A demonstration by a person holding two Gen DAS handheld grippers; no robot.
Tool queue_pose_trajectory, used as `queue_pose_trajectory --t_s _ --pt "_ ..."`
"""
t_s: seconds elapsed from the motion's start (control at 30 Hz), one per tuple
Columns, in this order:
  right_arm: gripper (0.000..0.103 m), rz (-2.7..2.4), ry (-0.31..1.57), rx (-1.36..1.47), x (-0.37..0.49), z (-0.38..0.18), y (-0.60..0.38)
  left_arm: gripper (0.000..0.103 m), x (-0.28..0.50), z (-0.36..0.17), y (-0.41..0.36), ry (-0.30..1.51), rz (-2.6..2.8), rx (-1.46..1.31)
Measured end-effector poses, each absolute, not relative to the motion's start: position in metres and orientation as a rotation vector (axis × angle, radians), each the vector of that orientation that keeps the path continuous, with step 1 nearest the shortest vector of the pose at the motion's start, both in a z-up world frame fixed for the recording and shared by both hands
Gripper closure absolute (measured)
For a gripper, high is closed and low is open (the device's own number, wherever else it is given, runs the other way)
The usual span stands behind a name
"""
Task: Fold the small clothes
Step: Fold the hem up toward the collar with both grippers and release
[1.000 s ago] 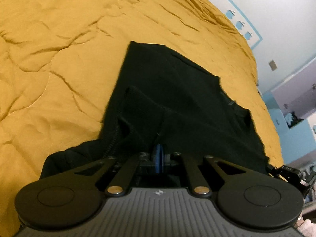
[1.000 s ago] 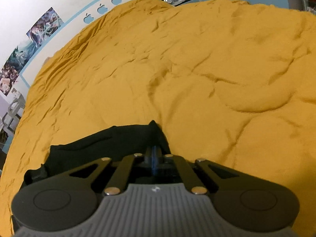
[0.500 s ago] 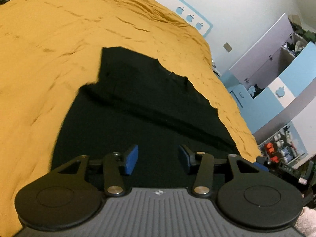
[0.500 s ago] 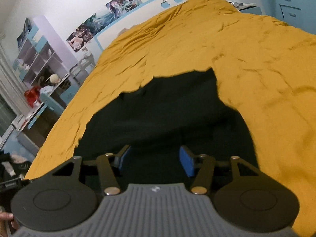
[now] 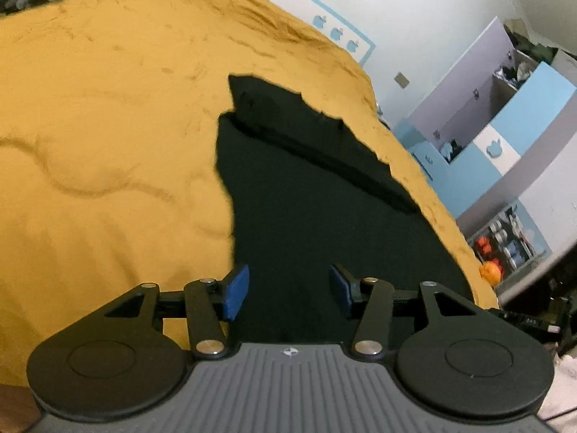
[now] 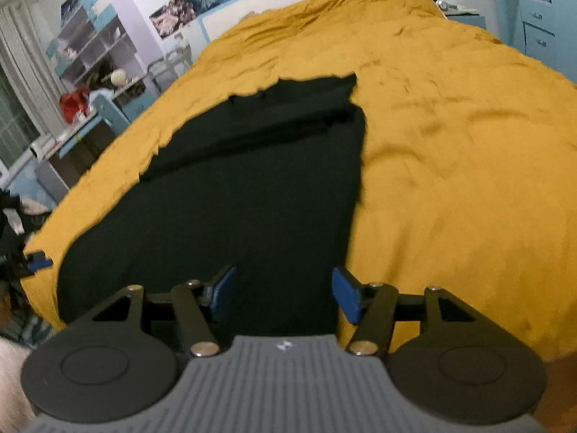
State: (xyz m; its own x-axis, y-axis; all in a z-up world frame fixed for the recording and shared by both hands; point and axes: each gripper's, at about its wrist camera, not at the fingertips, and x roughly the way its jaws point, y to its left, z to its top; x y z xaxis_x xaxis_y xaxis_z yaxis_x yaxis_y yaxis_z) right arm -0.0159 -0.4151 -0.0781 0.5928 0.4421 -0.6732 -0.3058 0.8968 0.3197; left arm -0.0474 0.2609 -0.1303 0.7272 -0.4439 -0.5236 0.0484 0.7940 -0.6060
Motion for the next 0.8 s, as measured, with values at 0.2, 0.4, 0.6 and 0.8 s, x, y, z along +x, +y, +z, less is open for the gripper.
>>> queue_pose_trajectory --t_s 0.2,0.4,0.6,0.8 --pt "0.047 0.467 0.878 0.328 -0.027 -0.109 -0.446 0.045 -0.049 -0.160 0.271 0.755 -0.342 -0.681" --pt "0.046 0.536 0.905 0.364 -0.023 -0.119 -0.447 0.044 -0.041 -0.178 0.263 0.779 -0.440 -0.737" --pt "0.039 0.581 0.947 0.342 -0.015 -0.128 -0.433 0.043 -0.037 -0.193 0.252 0.827 -0.499 -0.725" --pt "0.037 0.615 1.022 0.312 -0.012 -0.145 -0.419 0.042 -0.031 -0.207 0.255 0.807 -0.555 -0.828"
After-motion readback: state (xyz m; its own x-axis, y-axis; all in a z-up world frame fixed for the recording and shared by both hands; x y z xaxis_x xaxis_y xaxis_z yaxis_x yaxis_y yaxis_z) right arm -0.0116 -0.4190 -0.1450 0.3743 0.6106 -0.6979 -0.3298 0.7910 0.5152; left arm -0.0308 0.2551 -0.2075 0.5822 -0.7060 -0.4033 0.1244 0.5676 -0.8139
